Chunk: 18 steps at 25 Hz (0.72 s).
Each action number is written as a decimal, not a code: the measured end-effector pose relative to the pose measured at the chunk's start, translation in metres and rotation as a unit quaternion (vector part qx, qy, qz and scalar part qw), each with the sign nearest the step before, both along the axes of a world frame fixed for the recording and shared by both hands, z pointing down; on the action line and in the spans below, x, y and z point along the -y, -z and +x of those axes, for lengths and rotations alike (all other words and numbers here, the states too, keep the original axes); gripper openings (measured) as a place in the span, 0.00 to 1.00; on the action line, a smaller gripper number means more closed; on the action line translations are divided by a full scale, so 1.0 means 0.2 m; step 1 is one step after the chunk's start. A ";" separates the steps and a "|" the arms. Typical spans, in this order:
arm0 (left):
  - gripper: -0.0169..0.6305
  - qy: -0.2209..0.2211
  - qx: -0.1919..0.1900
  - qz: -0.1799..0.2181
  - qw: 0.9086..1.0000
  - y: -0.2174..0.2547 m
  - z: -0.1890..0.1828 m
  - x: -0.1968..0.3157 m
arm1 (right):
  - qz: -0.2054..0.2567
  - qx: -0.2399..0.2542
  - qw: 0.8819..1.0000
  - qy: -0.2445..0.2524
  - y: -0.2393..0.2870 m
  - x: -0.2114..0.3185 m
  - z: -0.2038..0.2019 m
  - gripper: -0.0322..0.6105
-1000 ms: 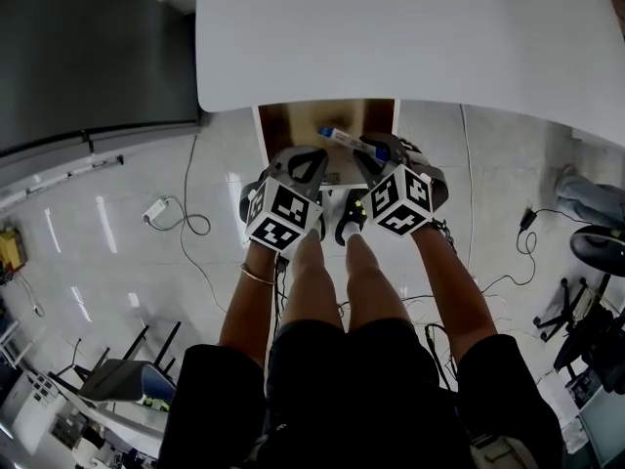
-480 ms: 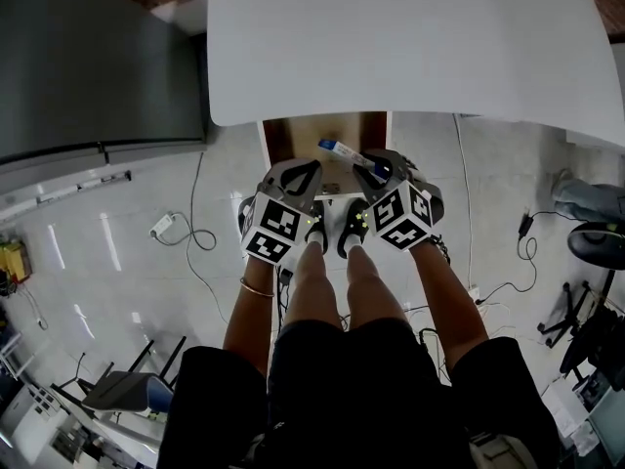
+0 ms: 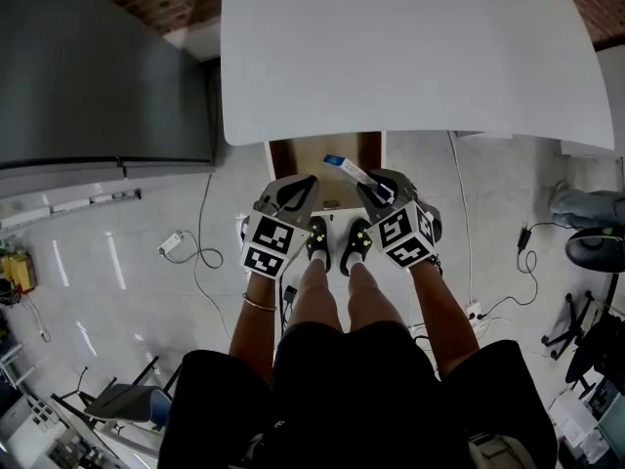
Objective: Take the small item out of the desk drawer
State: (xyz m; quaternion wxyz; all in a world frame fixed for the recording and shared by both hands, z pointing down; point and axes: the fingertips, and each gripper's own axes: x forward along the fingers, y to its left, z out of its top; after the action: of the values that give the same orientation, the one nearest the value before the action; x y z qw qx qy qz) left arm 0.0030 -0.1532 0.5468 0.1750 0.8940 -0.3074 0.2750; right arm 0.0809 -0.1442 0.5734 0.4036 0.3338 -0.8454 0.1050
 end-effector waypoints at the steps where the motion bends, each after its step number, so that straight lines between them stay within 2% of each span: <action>1: 0.02 0.001 -0.001 0.002 1.000 0.02 0.00 0.00 | 0.002 0.004 1.000 -0.005 0.02 0.00 0.01 0.22; 18: 0.02 0.010 -0.006 0.027 1.000 0.31 0.02 -0.11 | 0.028 0.053 0.997 -0.045 0.32 -0.09 0.07 0.22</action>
State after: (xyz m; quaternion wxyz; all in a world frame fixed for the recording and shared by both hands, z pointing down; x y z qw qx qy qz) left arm 0.0076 -0.1315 0.4856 0.1560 0.8967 -0.3228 0.2594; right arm 0.0951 -0.1262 0.5088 0.3434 0.3770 -0.8522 0.1169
